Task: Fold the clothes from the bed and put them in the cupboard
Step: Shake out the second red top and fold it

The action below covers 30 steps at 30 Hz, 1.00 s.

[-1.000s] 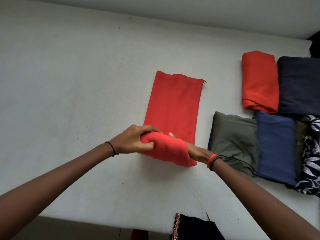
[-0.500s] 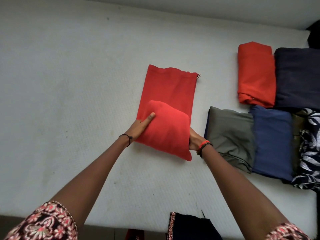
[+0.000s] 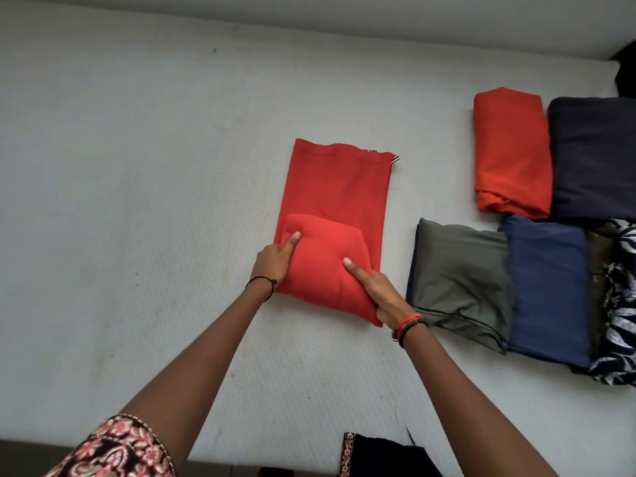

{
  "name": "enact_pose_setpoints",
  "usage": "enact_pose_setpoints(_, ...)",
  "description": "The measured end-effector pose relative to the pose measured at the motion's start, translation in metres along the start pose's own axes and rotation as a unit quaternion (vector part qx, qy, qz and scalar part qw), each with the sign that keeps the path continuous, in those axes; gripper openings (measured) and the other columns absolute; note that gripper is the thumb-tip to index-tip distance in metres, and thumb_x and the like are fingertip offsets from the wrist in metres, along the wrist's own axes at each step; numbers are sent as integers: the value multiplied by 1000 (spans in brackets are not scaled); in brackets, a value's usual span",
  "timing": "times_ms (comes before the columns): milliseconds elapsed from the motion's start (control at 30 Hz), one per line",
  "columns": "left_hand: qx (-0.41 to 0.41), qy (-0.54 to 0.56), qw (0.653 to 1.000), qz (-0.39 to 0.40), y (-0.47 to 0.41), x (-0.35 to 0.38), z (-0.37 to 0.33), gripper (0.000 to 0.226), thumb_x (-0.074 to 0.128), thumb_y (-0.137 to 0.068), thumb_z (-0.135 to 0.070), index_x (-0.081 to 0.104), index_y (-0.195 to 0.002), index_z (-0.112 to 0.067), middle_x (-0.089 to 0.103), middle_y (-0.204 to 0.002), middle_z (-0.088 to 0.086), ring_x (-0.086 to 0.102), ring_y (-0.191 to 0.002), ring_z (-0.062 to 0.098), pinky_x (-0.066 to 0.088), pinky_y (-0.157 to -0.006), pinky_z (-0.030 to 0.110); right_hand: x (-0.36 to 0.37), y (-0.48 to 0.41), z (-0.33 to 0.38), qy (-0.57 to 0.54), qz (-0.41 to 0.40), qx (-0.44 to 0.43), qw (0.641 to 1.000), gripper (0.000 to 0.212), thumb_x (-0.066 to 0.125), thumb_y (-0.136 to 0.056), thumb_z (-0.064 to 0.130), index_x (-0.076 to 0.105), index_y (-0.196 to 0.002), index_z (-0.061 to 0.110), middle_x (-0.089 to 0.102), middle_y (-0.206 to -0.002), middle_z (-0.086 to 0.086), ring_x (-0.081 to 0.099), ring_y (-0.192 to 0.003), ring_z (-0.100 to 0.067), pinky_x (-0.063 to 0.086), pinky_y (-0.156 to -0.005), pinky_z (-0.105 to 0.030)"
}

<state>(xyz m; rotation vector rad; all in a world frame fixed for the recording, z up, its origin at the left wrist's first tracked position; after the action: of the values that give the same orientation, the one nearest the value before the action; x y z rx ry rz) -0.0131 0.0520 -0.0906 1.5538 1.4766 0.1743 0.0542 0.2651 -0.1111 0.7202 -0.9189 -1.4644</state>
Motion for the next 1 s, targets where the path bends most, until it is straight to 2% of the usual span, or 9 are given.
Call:
enact_pose_setpoints(100, 35, 53, 998, -24, -4, -9, -10, 51, 39, -92, -59, 55, -93, -10, 59, -94, 3, 53, -88, 20, 36, -75, 30, -15, -3, 19, -3, -51, -18, 999, 50, 69, -70, 63, 65, -90, 17, 67, -81, 2, 64, -73, -13, 54, -70, -31)
enact_pose_setpoints(200, 73, 47, 996, -7, -19, -13, -27, 45, 48, -91, -53, 58, -105, -11, 58, -100, 1, 53, -93, 18, 36, -77, 26, -27, -11, 59, 50, -117, -98, 987, 49, 64, -77, 62, 37, -59, 26, 36, -58, 7, 34, -51, -10, 26, -49, -24)
enact_pose_setpoints(300, 96, 31, 995, -17, -31, -18, -33, 36, 57, -90, -42, 57, -104, -10, 59, -103, 5, 55, -95, 19, 38, -77, 25, -18, -18, 89, 162, -135, -147, 966, 29, 72, -80, 43, 60, -84, 17, 57, -79, 1, 58, -76, -15, 39, -63, -22)
enact_pose_setpoints(400, 202, 5, 973, -114, -8, -45, -44, 47, 60, -89, -39, 47, -124, -10, 51, -126, 6, 53, -111, 17, 43, -92, 31, -8, -1, 96, 271, -185, -211, 921, 51, 65, -87, 34, 50, -128, 8, 60, -112, -10, 56, -109, -24, 40, -87, -25)
enact_pose_setpoints(467, 369, -142, 909, -133, 26, -46, -57, 65, 58, -89, -46, 36, -140, -13, 39, -145, 3, 38, -132, 14, 28, -110, 36, 9, 36, 96, 357, -212, -328, 849, 69, 60, -88, 43, 38, -141, 5, 51, -132, -15, 47, -123, -26, 36, -103, -32)
enact_pose_setpoints(533, 496, -338, 796, -79, 56, -19, -49, 81, 52, -86, -57, 23, -149, -16, 22, -156, 3, 20, -144, 15, 14, -117, 44, 34, 63, 74, 483, -174, -415, 751, 91, 57, -82, 58, 25, -148, 4, 34, -150, -15, 28, -141, -26, 22, -116, -40)
enact_pose_setpoints(600, 541, -474, 693, -42, 68, 7, -21, 82, 51, -85, -51, 18, -151, -16, 14, -158, 5, 14, -146, 18, 14, -117, 48, 50, 69, 36, 612, -123, -448, 640, 103, 61, -76, 58, 16, -150, 3, 17, -158, -12, 12, -147, -23, 14, -118, -46)
enact_pose_setpoints(667, 530, -525, 663, -51, 68, 19, -7, 81, 55, -82, -30, 17, -151, -13, 12, -158, 8, 15, -145, 20, 16, -116, 48, 51, 62, 5, 680, -101, -441, 577, 106, 69, -72, 49, 15, -150, 2, 12, -158, -12, 10, -147, -23, 17, -116, -50)
enact_pose_setpoints(1000, 526, -525, 663, -86, 60, 35, -19, 66, 40, -91, -2, 11, -150, -3, 12, -157, 16, 18, -144, 26, 17, -116, 41, 60, 41, 22, 697, -138, -442, 547, 82, 56, -74, 10, 21, -147, -4, 19, -155, -21, 16, -145, -31, 20, -115, -55)
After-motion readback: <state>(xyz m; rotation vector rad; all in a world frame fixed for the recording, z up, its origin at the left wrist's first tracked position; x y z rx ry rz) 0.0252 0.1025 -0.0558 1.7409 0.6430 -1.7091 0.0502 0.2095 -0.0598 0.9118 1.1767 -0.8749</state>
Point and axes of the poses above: each hand's wrist, its own y-axis away from the middle knuckle, its own x-axis out of the palm, z = x × y, the point moved 10 cm from there along -y, towards the middle knuckle
